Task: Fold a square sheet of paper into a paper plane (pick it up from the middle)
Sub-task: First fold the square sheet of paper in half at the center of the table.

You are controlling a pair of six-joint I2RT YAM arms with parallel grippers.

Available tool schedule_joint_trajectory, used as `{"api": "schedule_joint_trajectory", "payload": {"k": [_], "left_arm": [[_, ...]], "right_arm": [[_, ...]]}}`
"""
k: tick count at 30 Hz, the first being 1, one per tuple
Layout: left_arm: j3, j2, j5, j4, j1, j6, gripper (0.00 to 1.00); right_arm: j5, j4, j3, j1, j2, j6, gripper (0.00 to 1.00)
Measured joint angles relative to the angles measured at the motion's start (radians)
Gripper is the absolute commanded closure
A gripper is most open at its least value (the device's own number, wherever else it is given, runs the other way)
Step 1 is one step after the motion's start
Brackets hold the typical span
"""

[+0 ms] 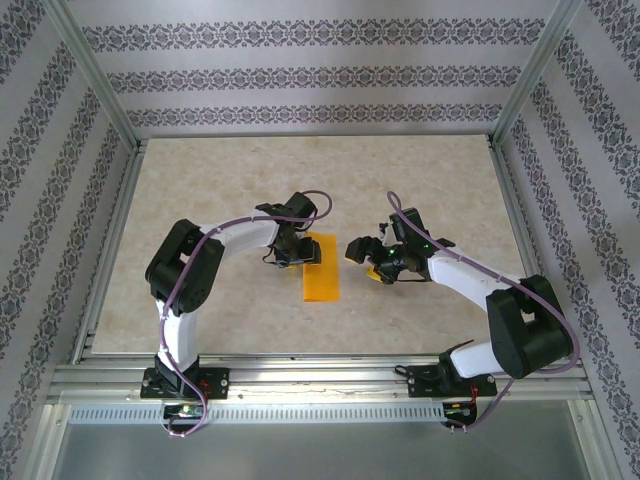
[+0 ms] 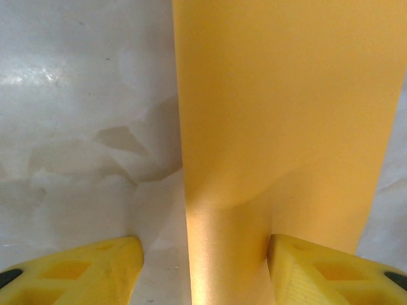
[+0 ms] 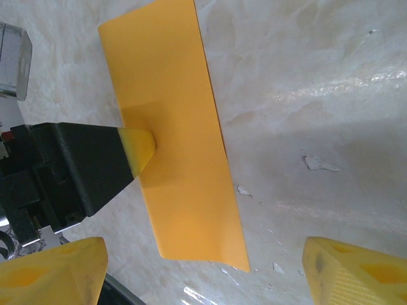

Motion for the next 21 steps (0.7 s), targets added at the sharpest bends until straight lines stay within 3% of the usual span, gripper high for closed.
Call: {"api": "schedule_joint_trajectory", "payload": {"k": [11, 21], "left_arm": [[0.003, 0.002, -0.01, -0.005, -0.005, 0.006, 0.42], [0.003, 0.002, -0.01, -0.005, -0.005, 0.006, 0.44]], "right_arm": [[0.0, 0.0, 0.0, 0.0, 0.0, 0.0, 0.19], [-0.001, 0.001, 0.0, 0.001, 0.0, 0.002, 0.36]]}}
